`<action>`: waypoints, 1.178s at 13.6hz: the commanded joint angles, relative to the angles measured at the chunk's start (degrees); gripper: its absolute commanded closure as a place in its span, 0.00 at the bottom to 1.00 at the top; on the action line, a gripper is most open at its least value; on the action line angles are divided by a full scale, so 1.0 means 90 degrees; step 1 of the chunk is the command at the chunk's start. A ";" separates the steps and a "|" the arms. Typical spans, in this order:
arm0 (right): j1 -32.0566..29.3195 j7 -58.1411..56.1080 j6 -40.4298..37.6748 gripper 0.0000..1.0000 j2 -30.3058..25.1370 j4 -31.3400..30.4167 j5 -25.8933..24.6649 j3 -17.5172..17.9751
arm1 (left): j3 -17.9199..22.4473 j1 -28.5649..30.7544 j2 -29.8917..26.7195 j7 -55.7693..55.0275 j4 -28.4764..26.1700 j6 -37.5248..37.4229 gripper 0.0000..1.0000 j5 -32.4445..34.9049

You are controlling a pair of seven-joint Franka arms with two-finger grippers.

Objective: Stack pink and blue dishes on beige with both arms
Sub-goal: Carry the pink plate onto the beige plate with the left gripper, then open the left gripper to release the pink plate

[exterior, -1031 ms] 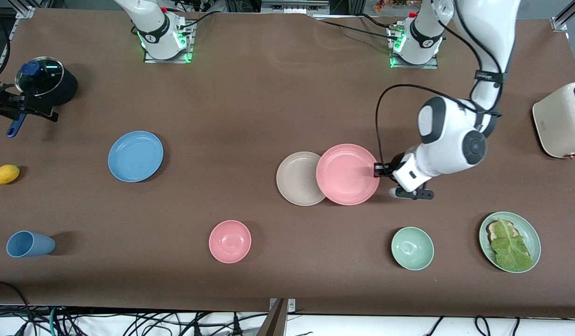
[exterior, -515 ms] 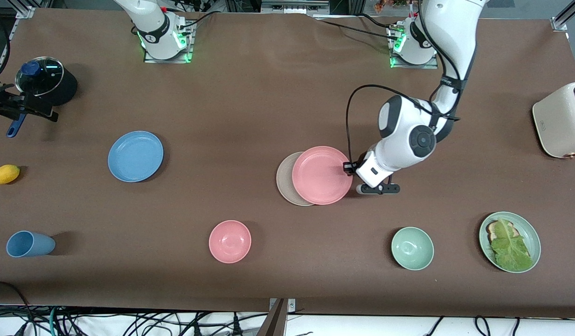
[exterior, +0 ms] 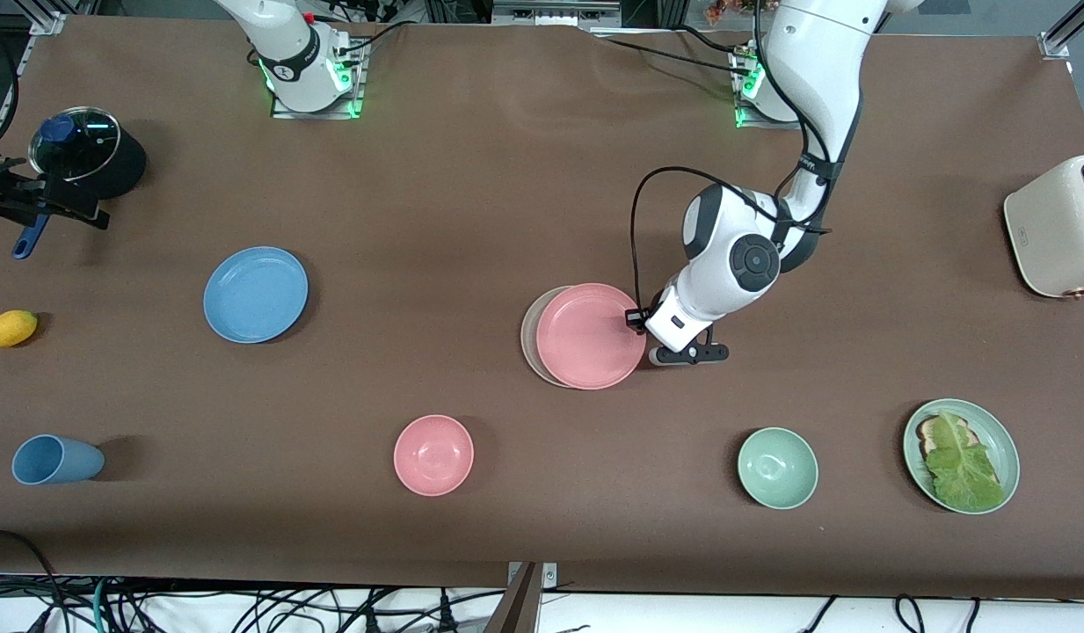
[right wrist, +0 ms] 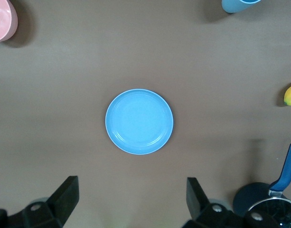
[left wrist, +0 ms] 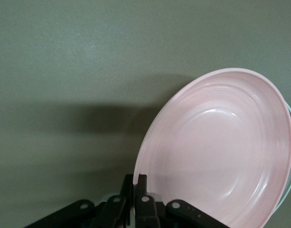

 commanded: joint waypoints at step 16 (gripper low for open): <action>-0.0095 0.0056 -0.0210 0.00 0.0028 0.0091 0.0091 -0.0019 | 0.0308 -0.0044 -0.0326 -0.0297 0.0248 -0.0657 0.51 0.1009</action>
